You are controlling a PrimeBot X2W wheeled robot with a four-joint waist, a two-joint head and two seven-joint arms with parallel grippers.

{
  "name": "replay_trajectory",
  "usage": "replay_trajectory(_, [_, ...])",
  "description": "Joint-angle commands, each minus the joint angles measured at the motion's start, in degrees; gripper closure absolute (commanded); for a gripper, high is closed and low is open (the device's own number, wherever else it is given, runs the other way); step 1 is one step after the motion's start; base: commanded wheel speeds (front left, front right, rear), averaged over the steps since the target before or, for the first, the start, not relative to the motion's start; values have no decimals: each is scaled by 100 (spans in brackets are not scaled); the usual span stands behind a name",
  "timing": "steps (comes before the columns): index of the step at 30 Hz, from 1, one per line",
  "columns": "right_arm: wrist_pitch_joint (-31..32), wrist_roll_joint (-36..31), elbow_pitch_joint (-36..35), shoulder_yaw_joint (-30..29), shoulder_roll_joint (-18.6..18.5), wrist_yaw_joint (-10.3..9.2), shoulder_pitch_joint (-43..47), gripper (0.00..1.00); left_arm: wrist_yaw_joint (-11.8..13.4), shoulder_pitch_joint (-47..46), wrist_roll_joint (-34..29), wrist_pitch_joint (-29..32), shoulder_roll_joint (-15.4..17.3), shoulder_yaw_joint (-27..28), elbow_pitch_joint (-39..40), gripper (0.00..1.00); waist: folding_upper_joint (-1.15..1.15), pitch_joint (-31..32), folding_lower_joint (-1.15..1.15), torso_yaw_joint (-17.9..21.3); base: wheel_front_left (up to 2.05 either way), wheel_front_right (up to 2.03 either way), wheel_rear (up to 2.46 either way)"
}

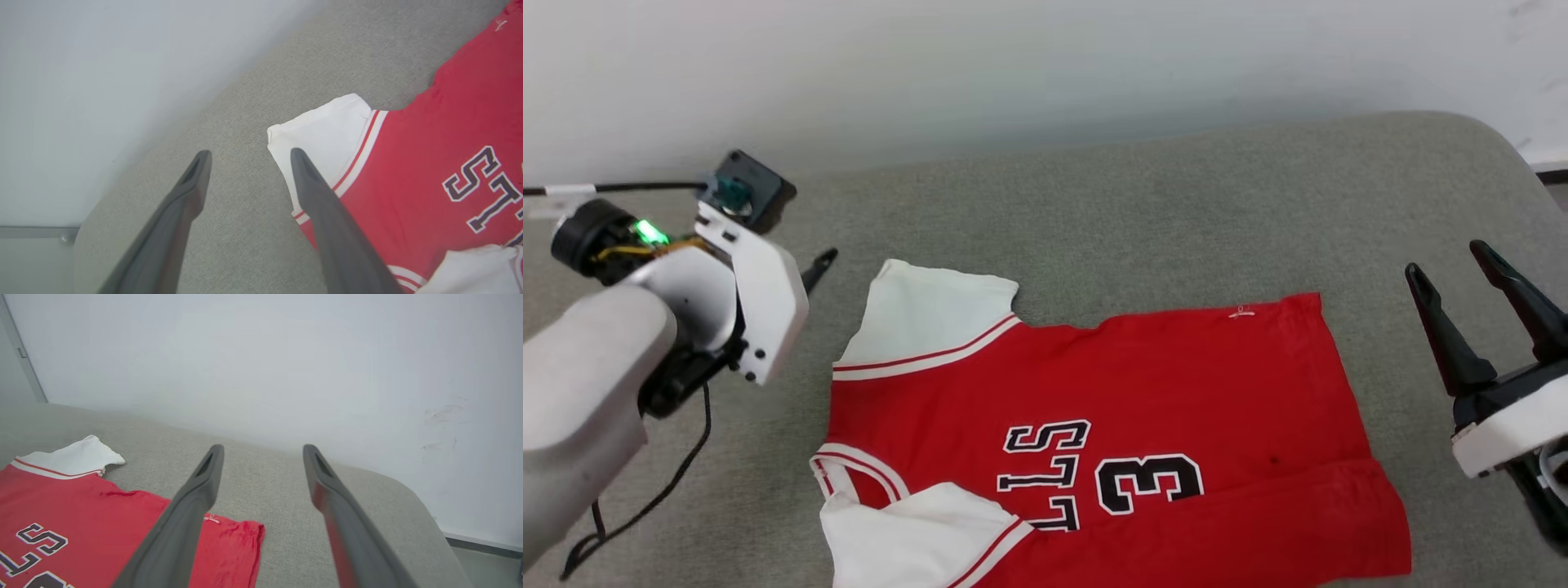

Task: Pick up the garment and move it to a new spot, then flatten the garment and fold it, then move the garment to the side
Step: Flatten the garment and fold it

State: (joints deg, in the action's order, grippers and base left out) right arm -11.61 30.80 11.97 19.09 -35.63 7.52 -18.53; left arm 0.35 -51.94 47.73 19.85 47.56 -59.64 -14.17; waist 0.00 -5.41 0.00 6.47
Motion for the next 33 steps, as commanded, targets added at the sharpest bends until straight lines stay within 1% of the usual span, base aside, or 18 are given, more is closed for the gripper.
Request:
replay_trajectory(1, [-93, -262, -271, -423, 404, -6, 309, 0, -68, -260, -29, 76, -93, 51, -175, 0, 0, -240, 0, 206, 0, 0, 0])
replay_trajectory(4, [-162, -736, -797, -1076, 1039, -6, 747, 0, -180, -650, 17, 292, -229, 123, -417, 0, 0, -489, 0, 327, 0, 0, 0])
replay_trajectory(5, [-188, -1098, -1295, -1504, 1568, -6, 1131, 0, -294, -1019, 142, 691, -372, 160, -652, 0, 0, -765, 0, 424, 0, 0, 0])
replay_trajectory(9, [-185, -1323, -1774, -1722, 2062, -6, 1393, 0, -417, -1571, 278, 1558, -498, 87, -927, 0, 0, -1171, 0, 547, 0, 0, 0])
replay_trajectory(11, [-159, -1393, -1931, -1673, 2203, -6, 1450, 0, -482, -1768, 392, 2056, -532, 29, -1023, 0, 0, -1359, 0, 630, 0, 0, 0])
replay_trajectory(14, [-145, -1466, -2074, -1619, 2313, -6, 1395, 0, -537, -2057, 553, 2722, -567, -31, -1131, 0, 0, -1608, 0, 738, 0, 0, 0])
replay_trajectory(17, [-140, -1491, -2109, -1567, 2383, -6, 1259, 0, -588, -2290, 536, 3246, -537, -171, -1164, 0, 0, -1846, 0, 829, 0, 0, 0])
replay_trajectory(22, [-201, -1453, -1992, -1454, 2417, -6, 1094, 0, -664, -2524, 500, 3862, -583, -406, -1191, 0, 0, -2180, 0, 908, 0, 0, 0])
replay_trajectory(27, [-243, -1419, -1872, -1363, 2402, -6, 957, 0, -685, -2539, 484, 4140, -562, -575, -1225, 0, 0, -2393, 0, 966, 0, 0, 0])
replay_trajectory(29, [-269, -1430, -1812, -1331, 2367, -6, 905, 0, -714, -2511, 360, 4250, -500, -737, -1239, 0, 0, -2453, 0, 981, 0, 0, 0])
replay_trajectory(33, [-301, -1398, -1711, -1285, 2335, -6, 833, 0, -735, -2369, 349, 4285, -404, -929, -1224, 0, 0, -2491, 0, 991, 0, 0, 0])
